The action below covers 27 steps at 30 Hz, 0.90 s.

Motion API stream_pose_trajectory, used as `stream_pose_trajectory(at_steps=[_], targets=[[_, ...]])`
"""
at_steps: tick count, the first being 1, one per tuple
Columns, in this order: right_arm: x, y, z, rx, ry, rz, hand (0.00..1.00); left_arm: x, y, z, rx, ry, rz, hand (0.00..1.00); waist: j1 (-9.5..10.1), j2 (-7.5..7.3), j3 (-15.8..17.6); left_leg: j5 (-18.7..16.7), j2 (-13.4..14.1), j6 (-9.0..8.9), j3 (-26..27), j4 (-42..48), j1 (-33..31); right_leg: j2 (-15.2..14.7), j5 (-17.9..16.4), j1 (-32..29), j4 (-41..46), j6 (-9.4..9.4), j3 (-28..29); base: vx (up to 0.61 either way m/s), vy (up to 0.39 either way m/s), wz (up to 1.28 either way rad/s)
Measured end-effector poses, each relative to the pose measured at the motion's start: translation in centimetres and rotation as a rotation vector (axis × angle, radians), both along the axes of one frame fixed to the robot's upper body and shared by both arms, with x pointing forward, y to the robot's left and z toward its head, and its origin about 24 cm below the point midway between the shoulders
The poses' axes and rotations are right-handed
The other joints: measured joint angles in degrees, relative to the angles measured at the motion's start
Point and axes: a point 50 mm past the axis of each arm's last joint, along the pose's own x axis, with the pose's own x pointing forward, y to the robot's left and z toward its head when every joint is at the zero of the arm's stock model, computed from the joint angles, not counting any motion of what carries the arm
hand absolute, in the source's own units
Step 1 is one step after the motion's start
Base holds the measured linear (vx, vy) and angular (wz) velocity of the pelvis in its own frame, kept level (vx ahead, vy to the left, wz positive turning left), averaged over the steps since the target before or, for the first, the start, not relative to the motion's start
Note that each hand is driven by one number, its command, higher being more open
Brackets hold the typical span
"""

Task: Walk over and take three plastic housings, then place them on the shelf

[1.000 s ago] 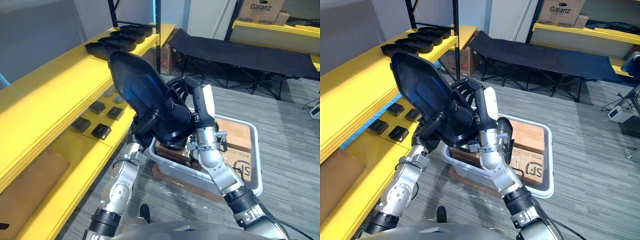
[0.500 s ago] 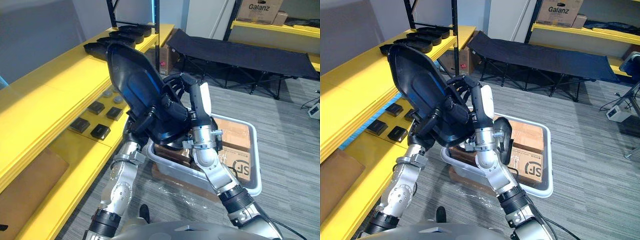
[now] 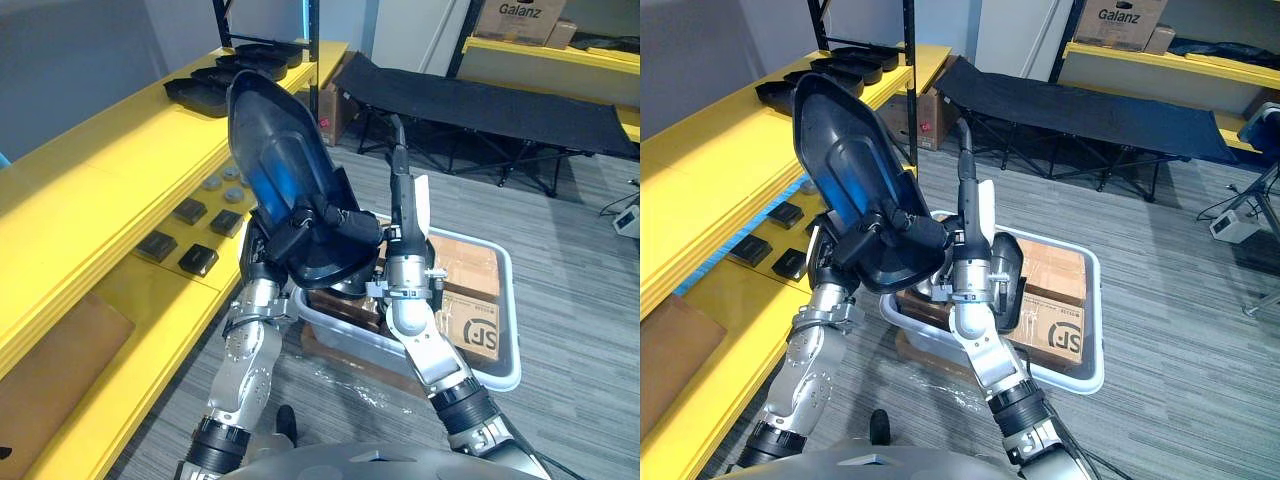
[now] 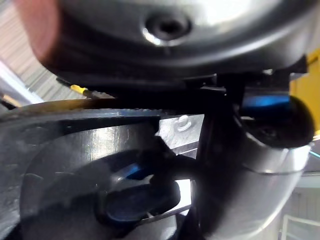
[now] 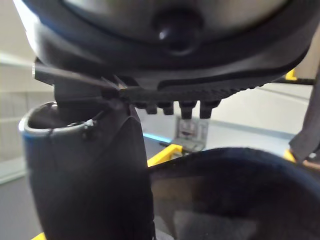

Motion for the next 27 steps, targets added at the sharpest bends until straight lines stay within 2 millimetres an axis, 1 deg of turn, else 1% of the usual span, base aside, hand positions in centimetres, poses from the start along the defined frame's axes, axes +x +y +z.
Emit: stream_pose_trajectory(at_steps=[2, 3, 5, 6, 7, 9, 10, 11, 13, 14, 15, 17, 18, 19, 20, 21, 22, 23, 25, 26, 27], targets=[[-0.3, -0.5, -0.9, 0.018, 0.055, -0.024, 1.0, -0.1, 0.2, 0.1, 0.106, -0.01, 0.058, 0.0, -0.03, -0.06, 0.0, -0.1, 0.0, -0.08, 0.0, 0.0, 0.0, 0.0, 0.1, 0.0, 0.0, 0.22, 0.0, 0.0, 0.0, 0.0], [-0.3, -0.6, -1.2, 0.028, 0.071, -0.026, 1.0, -0.1, 0.1, 0.1, 0.136, -0.015, 0.068, 0.0, -0.04, -0.07, 0.0, -0.1, 0.0, -0.09, 0.0, 0.0, 0.0, 0.0, 0.1, 0.0, 0.0, 0.22, 0.0, 0.0, 0.0, 0.0], [-0.6, -1.4, -2.0, 0.07, 0.118, -0.053, 1.0, -0.2, 0.4, 0.3, 0.21, -0.024, 0.138, 0.0, -0.1, -0.07, 0.1, -0.1, 0.0, -0.14, 0.1, 0.0, 0.0, 0.0, 0.1, 0.0, 0.0, 0.21, 0.0, 0.0, 0.0, 0.0], [-0.8, -1.7, -2.4, 0.093, 0.143, -0.038, 1.0, -0.2, 0.6, 0.3, 0.255, -0.033, 0.162, 0.0, -0.17, -0.06, 0.1, -0.2, 0.1, -0.15, 0.1, 0.0, 0.0, 0.0, 0.1, 0.0, 0.0, 0.15, 0.0, 0.0, 0.0, 0.0], [-0.9, -1.8, -2.6, 0.169, 0.163, 0.011, 1.0, -0.2, 0.7, 0.4, 0.324, -0.049, 0.191, 0.0, -0.29, -0.06, 0.2, -0.2, 0.1, -0.15, 0.2, 0.0, 0.0, 0.0, -0.1, -0.1, 0.0, -0.1, 0.1, 0.0, 0.0, 0.0], [-1.1, -2.4, -3.1, 0.257, 0.204, 0.075, 1.0, -0.4, 1.1, 0.7, 0.395, -0.073, 0.22, 0.0, -0.53, -0.09, 0.3, -0.3, 0.1, -0.14, 0.3, 0.0, 0.0, 0.0, -0.2, -0.2, 0.0, -0.22, 0.2, 0.0, 0.0, -0.02], [-1.2, -2.7, -3.4, 0.339, 0.23, 0.138, 1.0, -0.6, 1.3, 1.0, 0.433, -0.094, 0.242, 0.0, -0.91, -0.08, 0.5, -0.4, 0.1, -0.11, 0.4, 0.0, 0.0, 0.0, -0.2, -0.2, 0.0, -0.23, 0.3, 0.0, 0.0, -0.03], [-1.2, -3.0, -3.6, 0.381, 0.238, 0.153, 1.0, -0.7, 1.6, 1.1, 0.447, -0.102, 0.26, 0.0, -1.17, -0.02, 0.6, -0.4, 0.1, -0.09, 0.4, 0.0, 0.0, 0.0, -0.2, -0.2, 0.0, -0.24, 0.3, 0.0, 0.0, -0.04], [-1.8, -5.4, -4.3, 0.547, 0.232, 0.148, 1.0, -1.3, 3.6, 0.9, 0.491, -0.088, 0.374, 0.0, -1.45, 0.38, 0.9, -0.5, 0.1, -0.08, 0.8, 0.0, -0.1, 0.0, -0.2, -0.5, -0.1, -0.26, 0.7, 0.01, 0.003, -0.09], [-2.2, -6.7, -4.7, 0.602, 0.226, 0.132, 1.0, -1.6, 4.6, 0.6, 0.498, -0.067, 0.421, 0.0, -1.44, 0.51, 1.0, -0.6, 0.2, -0.11, 1.2, 0.0, -0.1, 0.0, -0.2, -0.8, 0.0, -0.26, 1.0, 0.02, 0.004, -0.14], [-2.4, -7.4, -4.9, 0.634, 0.223, 0.118, 1.0, -1.8, 5.1, 0.4, 0.501, -0.051, 0.451, 0.0, -1.48, 0.57, 1.0, -0.7, 0.3, -0.16, 1.4, 0.0, -0.1, 0.0, -0.2, -0.9, -0.1, -0.26, 1.2, 0.03, 0.002, -0.16], [-4.0, -10.1, -6.3, 0.74, 0.226, 0.047, 1.0, -2.8, 7.1, -0.5, 0.518, 0.009, 0.545, 0.0, -1.6, 0.54, 1.0, -0.9, 0.4, -0.34, 1.9, 0.0, -0.1, 0.0, -0.3, -1.2, -0.1, -0.32, 1.7, 0.04, -0.005, -0.13], [-4.7, -10.9, -7.0, 0.758, 0.237, 0.017, 1.0, -3.1, 7.4, -0.8, 0.519, 0.025, 0.561, 0.0, -1.6, 0.52, 1.0, -1.0, 0.4, -0.4, 2.0, 0.0, -0.1, 0.1, -0.3, -1.3, -0.1, -0.31, 1.8, 0.05, -0.011, -0.08], [-5.6, -11.7, -8.0, 0.773, 0.268, -0.019, 1.0, -3.4, 7.6, -1.1, 0.517, 0.042, 0.567, 0.0, -1.65, 0.52, 1.0, -1.0, 0.5, -0.43, 2.1, 0.0, -0.1, 0.1, -0.2, -1.4, -0.1, -0.23, 1.9, 0.03, -0.01, -0.07], [-6.0, -12.0, -8.5, 0.776, 0.29, -0.034, 1.0, -3.6, 7.6, -1.2, 0.519, 0.048, 0.564, 0.0, -1.7, 0.51, 1.0, -1.0, 0.6, -0.46, 2.2, 0.0, -0.1, 0.1, -0.2, -1.5, -0.1, -0.23, 2.0, 0.02, -0.01, -0.1], [-6.8, -12.5, -9.8, 0.781, 0.338, -0.064, 1.0, -3.8, 7.6, -1.4, 0.523, 0.058, 0.552, 0.0, -1.76, 0.52, 1.0, -1.0, 0.7, -0.47, 2.5, 0.0, -0.1, 0.2, -0.2, -1.7, -0.1, -0.24, 2.4, 0.01, -0.005, -0.1], [-7.2, -12.7, -10.4, 0.792, 0.363, -0.074, 1.0, -3.8, 7.5, -1.5, 0.523, 0.062, 0.543, 0.0, -1.75, 0.52, 1.0, -1.0, 0.8, -0.49, 2.7, 0.0, -0.1, 0.2, -0.2, -1.8, -0.1, -0.25, 2.5, 0.01, -0.007, -0.1], [-8.2, -12.9, -11.7, 0.817, 0.416, -0.089, 1.0, -3.9, 7.3, -1.7, 0.507, 0.069, 0.522, 0.0, -1.83, 0.52, 1.0, -1.1, 0.8, -0.51, 2.8, 0.0, -0.2, 0.3, -0.3, -1.8, -0.1, -0.3, 2.6, 0.01, -0.008, -0.07], [-9.7, -13.1, -13.5, 0.839, 0.497, -0.146, 1.0, -4.3, 7.1, -2.1, 0.465, 0.079, 0.491, 0.0, -2.51, 0.55, 1.0, -1.3, 0.9, -0.82, 3.0, 0.0, -0.2, 0.4, -0.3, -2.0, -0.1, -0.31, 2.9, 0.01, -0.007, -0.07], [-10.1, -13.1, -14.1, 0.856, 0.516, -0.176, 1.0, -4.5, 7.1, -2.2, 0.438, 0.083, 0.484, 0.0, -3.11, 0.57, 1.0, -1.3, 1.0, -0.85, 3.1, 0.0, -0.2, 0.4, -0.3, -2.1, -0.1, -0.32, 3.1, 0.01, -0.001, -0.09], [-10.8, -13.4, -14.8, 0.869, 0.536, -0.216, 1.0, -4.6, 7.1, -2.4, 0.415, 0.086, 0.474, 0.0, -3.25, 0.59, 1.0, -1.3, 1.0, -0.86, 3.3, 0.0, -0.1, 0.4, -0.3, -2.1, -0.1, -0.32, 3.3, 0.0, 0.001, -0.06]])
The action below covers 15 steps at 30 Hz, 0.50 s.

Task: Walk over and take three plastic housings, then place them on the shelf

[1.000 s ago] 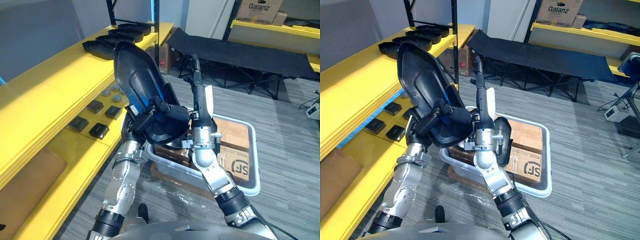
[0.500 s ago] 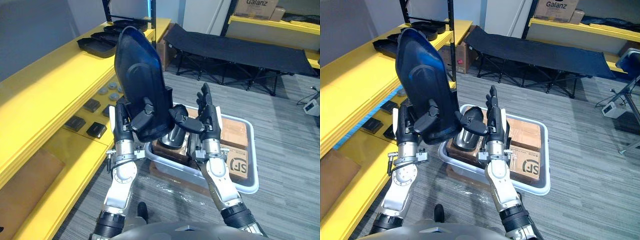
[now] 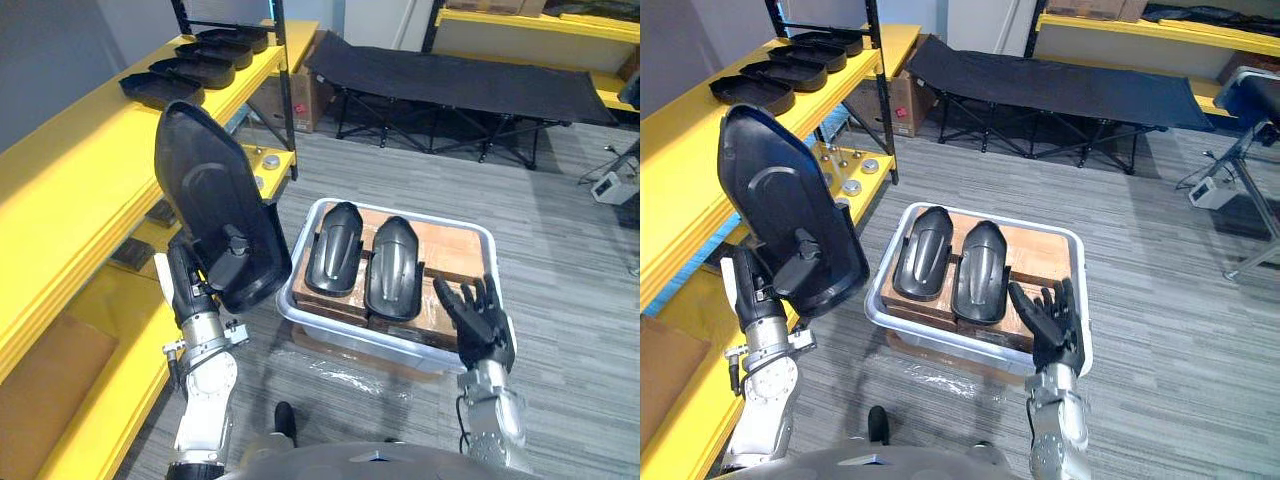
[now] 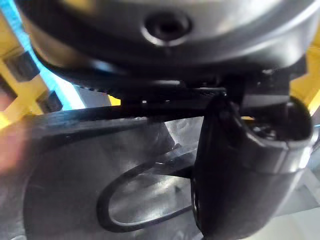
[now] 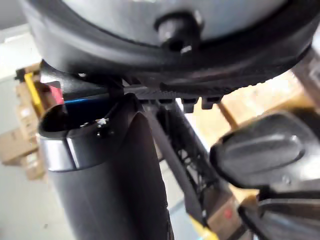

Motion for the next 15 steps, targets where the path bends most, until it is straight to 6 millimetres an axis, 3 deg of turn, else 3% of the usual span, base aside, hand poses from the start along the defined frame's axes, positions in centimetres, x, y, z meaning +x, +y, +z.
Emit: stream_pose_trajectory(at_steps=[3, 5, 9, 15], targets=[[-2.2, -0.9, -1.1, -0.041, 0.101, -0.052, 1.0, -0.2, 0.0, 0.0, -0.126, -0.045, -0.034, 0.0, -0.01, 0.02, 0.0, 0.0, 0.0, -0.02, 0.0, 0.0, 0.0, 0.0, 0.0, 0.0, 0.0, 0.0, 0.0, 0.0, 0.001, -0.01], [-2.6, -0.9, -1.3, -0.088, 0.138, -0.051, 1.0, -0.5, 0.1, 0.0, -0.174, -0.072, -0.045, 0.0, -0.03, 0.06, 0.0, -0.1, 0.0, -0.09, 0.0, 0.0, 0.0, 0.0, 0.0, 0.0, 0.0, -0.01, 0.0, 0.0, 0.0, 0.0], [-2.0, -0.5, -1.2, -0.093, 0.136, -0.038, 1.0, -0.8, 0.2, 0.5, -0.19, -0.111, -0.049, 0.0, 0.36, 0.06, 0.0, -0.1, 0.0, -0.07, -0.3, 0.0, 0.0, 0.0, -0.2, 0.1, 0.0, -0.38, -0.2, -0.02, 0.006, 0.02], [0.1, 1.8, -0.7, -0.133, 0.111, 0.078, 1.0, -1.6, 0.8, 3.5, -0.172, -0.238, -0.022, 0.0, 1.29, 0.33, -0.2, 0.5, -0.4, -0.09, -3.2, 0.0, -1.3, 0.0, -0.3, 0.3, -0.1, -0.39, -2.8, 0.0, 0.002, 0.21]])
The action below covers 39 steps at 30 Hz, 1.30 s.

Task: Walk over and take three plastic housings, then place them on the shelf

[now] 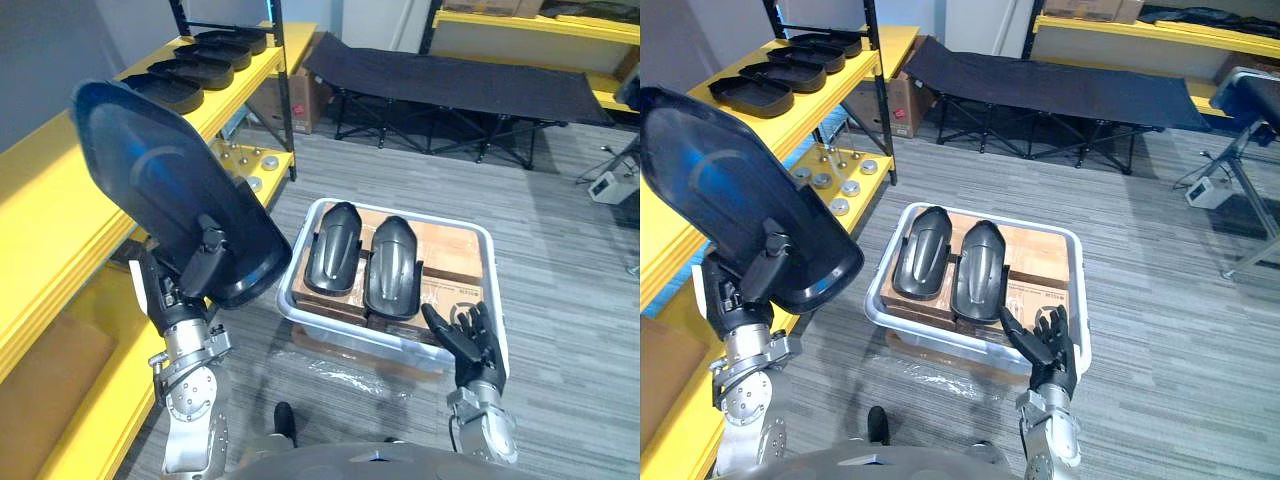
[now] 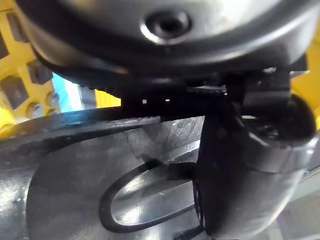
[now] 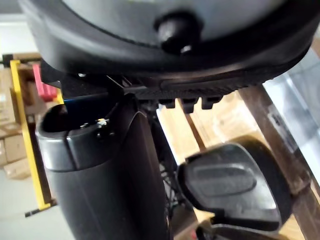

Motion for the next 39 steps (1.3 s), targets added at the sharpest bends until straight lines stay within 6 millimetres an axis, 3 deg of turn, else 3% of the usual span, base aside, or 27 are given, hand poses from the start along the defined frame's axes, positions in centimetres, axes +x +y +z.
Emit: stream_pose_trajectory(at_steps=[4, 8, 10, 15, 17, 20, 22, 27, 29, 30, 31, 33, 36, 39], targets=[[2.3, 1.2, 1.0, -0.002, -0.061, 0.065, 1.0, -0.7, 1.8, 0.4, 0.01, -0.016, 0.094, 0.0, 2.44, 0.24, -0.1, 0.9, -1.0, 0.15, -4.8, 0.0, -0.9, -0.2, -0.4, 2.1, 0.1, 0.45, -5.2, 0.02, -0.009, 0.61], [5.1, 2.7, 2.6, -0.055, -0.136, 0.175, 1.0, -3.1, 4.0, -0.1, -0.048, 0.007, 0.212, 0.0, 5.65, 0.17, -0.1, 1.4, -2.0, 0.08, -8.8, 0.0, -1.3, -0.2, -1.4, 4.5, 0.1, 0.46, -9.9, -0.02, -0.025, 0.58], [5.9, 3.6, 3.2, -0.063, -0.162, 0.22, 1.0, -4.0, 4.8, -0.4, -0.077, 0.01, 0.246, 0.0, 7.18, 0.13, -0.2, 1.3, -2.2, 0.19, -9.7, 0.0, -1.5, -0.1, -1.7, 5.1, 0.2, 0.52, -11.2, -0.03, -0.014, 0.38], [7.6, 6.3, 4.8, -0.122, -0.181, 0.344, 1.0, -5.3, 5.1, -0.7, -0.101, 0.018, 0.249, 0.0, 8.71, -0.13, -0.2, 1.8, -2.1, 0.67, -9.4, 0.0, -1.6, 0.0, -2.4, 5.9, 0.6, 0.12, -12.8, -0.04, -0.005, 0.21], [7.8, 6.7, 5.4, -0.118, -0.19, 0.362, 1.0, -5.2, 5.0, -0.7, -0.099, 0.016, 0.23, 0.0, 8.59, -0.16, -0.2, 1.8, -2.1, 0.68, -8.9, 0.0, -1.6, 0.1, -2.5, 5.8, 1.1, 0.1, -12.9, -0.03, 0.001, 0.01], [8.0, 6.6, 6.5, -0.125, -0.216, 0.368, 1.0, -4.3, 3.9, -0.5, -0.092, -0.003, 0.124, 0.0, 7.04, -0.35, 0.0, 1.7, -1.4, 0.88, -3.7, 0.1, -2.8, 0.3, -2.3, 6.8, 1.1, 0.63, -15.7, -0.04, 0.021, 0.47], [7.8, 5.9, 6.7, -0.152, -0.216, 0.373, 1.0, -3.6, 2.9, -0.3, -0.08, -0.022, 0.023, 0.0, 6.58, -0.27, 0.1, 2.5, -0.7, 1.97, -1.0, 0.0, -3.2, 0.4, -2.8, 7.4, 1.5, 0.98, -17.7, -0.05, 0.019, 0.54], [7.8, 5.6, 7.1, -0.16, -0.221, 0.351, 1.0, -2.5, 1.3, 0.3, -0.046, -0.064, -0.209, 0.0, 6.49, 1.16, 1.0, 2.7, -1.2, 2.1, 0.0, 0.1, -3.4, -0.7, -5.6, 7.2, 4.3, 1.55, -19.5, -0.06, 0.027, 0.32], [7.3, 4.9, 7.5, -0.159, -0.236, 0.312, 1.0, -1.1, 0.1, 1.4, -0.01, -0.138, -0.386, 0.0, 5.86, 1.22, 1.2, 1.6, -2.2, 2.33, 1.6, 0.3, -4.8, -2.8, -8.5, 5.9, 7.5, 1.73, -20.2, -0.03, 0.058, 0.63], [7.1, 4.7, 7.5, -0.158, -0.235, 0.304, 1.0, -0.8, -0.2, 1.7, 0.008, -0.155, -0.433, 0.0, 5.49, 1.19, 1.3, 1.7, -2.6, 2.61, 1.9, 0.3, -4.8, -3.1, -9.7, 5.4, 9.2, 1.88, -19.1, 0.01, 0.031, 0.62], [6.8, 4.6, 7.4, -0.16, -0.232, 0.296, 1.0, -0.4, -0.6, 2.1, 0.024, -0.181, -0.504, 0.0, 4.8, 1.32, 1.2, 3.4, -2.9, 4.46, 0.8, 0.3, -4.7, -2.9, -11.8, 4.7, 12.4, 1.34, -15.5, 0.06, -0.009, 0.68], [5.7, 3.6, 6.9, -0.165, -0.202, 0.261, 1.0, 0.9, -2.3, 3.2, 0.046, -0.243, -0.692, 0.0, 2.04, 0.93, 1.0, 4.6, -5.3, 5.95, -2.8, 0.3, -4.5, -3.8, -12.3, 2.8, 19.3, 1.24, -6.0, 0.11, 0.021, 0.95], [5.6, 3.4, 7.1, -0.166, -0.218, 0.27, 1.0, 1.8, -3.5, 4.2, 0.073, -0.293, -0.793, 0.0, 1.8, 0.19, 1.0, 4.6, -5.6, 5.83, -3.4, 0.3, -4.5, -4.2, -13.9, 0.7, 21.4, -0.64, -2.2, 0.06, -0.015, 0.22], [5.9, 4.0, 8.3, -0.206, -0.28, 0.355, 1.0, 2.0, -3.6, 3.7, 0.05, -0.257, -0.793, 0.0, 1.91, 0.72, 1.5, 5.3, -5.3, 4.94, -2.6, 0.3, -4.8, -3.1, -14.0, 2.5, 16.1, 0.34, -1.8, 0.0, -0.104, -0.19]])
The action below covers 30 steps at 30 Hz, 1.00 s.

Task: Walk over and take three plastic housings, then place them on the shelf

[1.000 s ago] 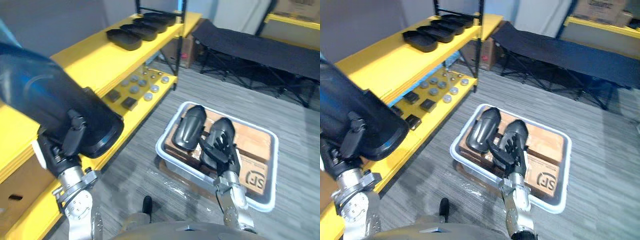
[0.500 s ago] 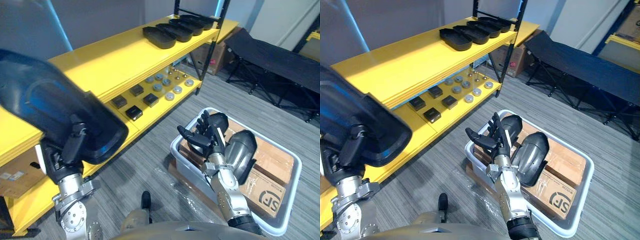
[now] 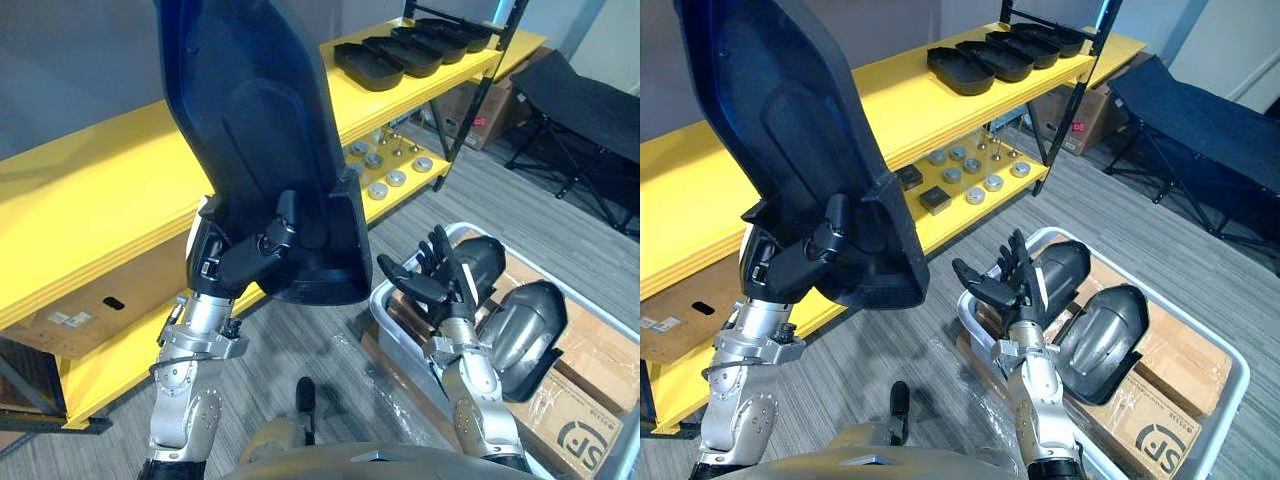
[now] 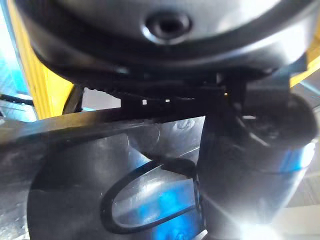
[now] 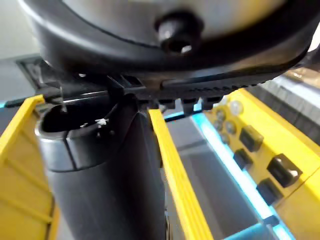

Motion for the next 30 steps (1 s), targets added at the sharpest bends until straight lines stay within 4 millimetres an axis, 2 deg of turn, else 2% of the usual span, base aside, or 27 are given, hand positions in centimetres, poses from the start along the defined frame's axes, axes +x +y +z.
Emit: stream_pose_trajectory(at_steps=[5, 6, 7, 8, 9, 10, 12, 14, 16, 18, 20, 21, 22, 23, 24, 25, 26, 27, 28, 29, 30], targets=[[-0.2, 0.1, 0.0, -0.076, -0.001, 0.084, 1.0, -0.3, -0.8, -2.2, -0.018, 0.137, -0.014, 0.0, -0.23, 1.23, 1.1, 0.0, 2.4, -2.06, -0.7, -0.2, -1.3, 3.6, 0.1, 0.4, -3.3, 0.45, -0.7, -0.09, -0.117, 0.01], [-0.2, 0.0, 0.0, -0.08, 0.001, 0.085, 1.0, -0.4, -0.8, -2.5, -0.02, 0.153, -0.011, 0.0, -0.2, 1.22, 1.2, -0.6, 2.6, -2.9, -0.8, -0.2, -1.5, 3.7, 0.2, 0.3, -3.4, 0.27, -0.9, -0.06, -0.058, 0.22], [-0.2, 0.0, 0.0, -0.082, 0.0, 0.091, 1.0, -0.5, -0.7, -2.9, -0.023, 0.178, 0.0, 0.0, -0.17, 0.33, 1.6, -3.2, 2.6, -5.64, -0.2, 0.2, -1.9, 2.8, 0.9, 0.3, -4.4, -0.42, -1.6, -0.03, -0.011, 0.11], [-0.1, 0.1, 0.2, -0.075, -0.014, 0.094, 1.0, -0.5, -0.6, -3.1, -0.028, 0.189, 0.014, 0.0, 0.3, -0.37, 2.8, -4.8, 2.7, -4.13, 1.0, 5.6, -3.1, 2.0, 1.3, 0.3, -4.6, -0.31, -1.5, -0.01, -0.005, 0.06], [-0.1, 0.1, 0.3, -0.076, -0.02, 0.097, 1.0, -0.6, -0.5, -3.2, -0.032, 0.196, 0.022, 0.0, 0.57, 0.11, 3.1, -5.2, 2.9, -3.58, 1.1, 9.6, -3.5, 2.0, 1.3, 0.4, -4.3, -0.28, -1.4, 0.0, 0.0, 0.0], [0.0, 0.0, 0.5, -0.078, -0.029, 0.097, 1.0, -0.8, -0.3, -3.4, -0.038, 0.214, 0.044, 0.0, 0.51, 0.64, 3.7, -7.1, 2.9, -2.01, 0.8, 12.0, -4.3, 2.0, 1.3, 0.4, -3.4, -0.25, -1.3, 0.02, 0.004, -0.05], [0.0, 0.2, 0.6, -0.076, -0.038, 0.1, 1.0, -1.1, 0.0, -3.8, -0.05, 0.242, 0.081, 0.0, 0.89, 0.71, 4.6, -8.9, 3.0, -1.48, 0.9, 15.6, -5.4, 1.6, 1.3, 0.3, -2.4, -0.21, -0.8, 0.02, 0.041, -0.1], [0.1, 0.8, 0.8, -0.069, -0.058, 0.12, 1.0, -1.5, 0.8, -4.2, -0.063, 0.27, 0.144, 0.0, 2.04, 0.68, 6.3, -12.8, 3.5, -1.08, 1.6, 21.5, -6.8, 0.9, 0.4, 0.4, 0.0, 0.64, 0.2, 0.02, 0.08, -0.21], [0.1, 1.6, 0.9, -0.061, -0.073, 0.147, 1.0, -2.0, 1.8, -4.6, -0.065, 0.292, 0.203, 0.0, 2.33, 0.81, 6.7, -16.5, 3.7, -1.06, 1.9, 27.0, -8.3, 0.6, -0.9, 0.6, 1.2, 1.47, 0.4, -0.03, 0.091, -0.07], [0.1, 2.0, 1.1, -0.053, -0.092, 0.153, 1.0, -2.3, 2.6, -4.7, -0.066, 0.3, 0.252, 0.0, 3.49, 1.22, 7.3, -19.6, 3.7, -0.86, 1.9, 30.9, -9.2, 0.4, -2.2, 1.4, 1.7, 1.03, 0.3, -0.03, 0.151, 0.05], [0.5, 2.7, 1.3, -0.037, -0.107, 0.159, 1.0, -2.6, 3.6, -4.6, -0.057, 0.295, 0.299, 0.0, 4.24, -0.19, 8.0, -21.8, 3.5, -0.04, 2.8, 34.3, -9.8, -1.4, -3.1, 2.0, 1.8, 0.14, -0.2, 0.03, 0.183, 0.11], [0.6, 3.0, 1.4, -0.026, -0.11, 0.158, 1.0, -2.9, 4.2, -4.5, -0.046, 0.29, 0.325, 0.0, 5.58, 0.99, 7.7, -25.8, 4.5, 0.38, 1.6, 42.1, -10.5, -0.8, -3.3, 2.8, 2.0, 0.08, 0.0, 0.09, 0.254, 0.03], [0.6, 3.2, 1.2, -0.02, -0.104, 0.158, 1.0, -3.1, 4.7, -4.3, -0.038, 0.286, 0.349, 0.0, 6.21, 1.02, 7.4, -30.9, 4.0, -0.28, 0.3, 42.6, -9.6, -0.8, -3.8, 3.8, 2.7, -1.49, 0.1, 0.12, 0.251, 0.01], [0.6, 3.3, 1.2, -0.015, -0.101, 0.152, 1.0, -3.2, 5.0, -4.3, -0.037, 0.284, 0.362, 0.0, 6.43, 0.36, 7.2, -31.7, 3.2, 0.15, 0.1, 42.2, -9.6, -1.2, -3.2, 3.2, 4.9, -2.71, 0.1, 0.19, 0.248, 0.27], [0.5, 3.6, 1.2, -0.015, -0.102, 0.167, 1.0, -3.4, 5.5, -4.1, -0.042, 0.278, 0.395, 0.0, 6.42, 0.28, 6.9, -31.5, 2.1, 1.04, -0.5, 40.5, -9.3, -3.0, 0.8, -1.5, 13.3, -6.43, 0.5, 0.17, 0.202, 0.28], [0.5, 3.7, 1.2, -0.012, -0.101, 0.17, 1.0, -3.5, 5.6, -3.9, -0.035, 0.271, 0.403, 0.0, 6.42, 0.19, 6.9, -31.0, 1.5, 1.44, -0.9, 39.0, -8.7, -3.7, 2.5, -4.0, 17.5, -8.51, 1.5, 0.2, 0.248, 0.46], [0.5, 4.0, 1.1, -0.004, -0.099, 0.172, 1.0, -3.6, 6.0, -3.7, -0.028, 0.263, 0.419, 0.0, 6.12, -0.08, 6.9, -29.8, 0.3, 1.29, -1.8, 36.2, -7.1, -3.5, 2.4, -7.8, 22.8, -7.98, 4.6, 0.25, 0.271, 0.59], [0.5, 4.0, 1.2, -0.005, -0.103, 0.173, 1.0, -3.7, 6.2, -3.6, -0.027, 0.259, 0.435, 0.0, 5.75, -0.1, 6.8, -28.3, -1.1, 1.65, -3.3, 31.8, -4.0, -2.2, 2.1, -9.0, 22.8, -6.3, 6.5, 0.21, 0.215, 0.58], [0.5, 4.0, 1.2, -0.005, -0.107, 0.172, 1.0, -3.7, 6.3, -3.5, -0.026, 0.257, 0.437, 0.0, 5.69, -0.07, 6.7, -27.9, -1.5, 1.8, -3.7, 30.8, -3.3, -2.1, 2.0, -9.1, 22.2, -5.98, 6.5, 0.29, 0.189, 0.69], [0.5, 3.9, 1.6, -0.012, -0.14, 0.167, 1.0, -3.7, 6.5, -3.3, -0.028, 0.243, 0.441, 0.0, 5.5, 0.01, 6.2, -26.4, -2.8, 2.37, -5.5, 26.9, -1.1, -0.6, 1.6, -10.5, 18.3, -5.05, 6.4, 0.19, 0.098, 0.51], [0.6, 3.8, 1.9, -0.014, -0.155, 0.164, 1.0, -3.6, 6.5, -3.2, -0.028, 0.236, 0.439, 0.0, 5.42, 0.08, 5.9, -25.6, -3.4, 2.67, -6.4, 25.6, -0.5, 0.0, 1.6, -11.4, 16.4, -5.04, 6.6, 0.28, 0.131, 0.78]])
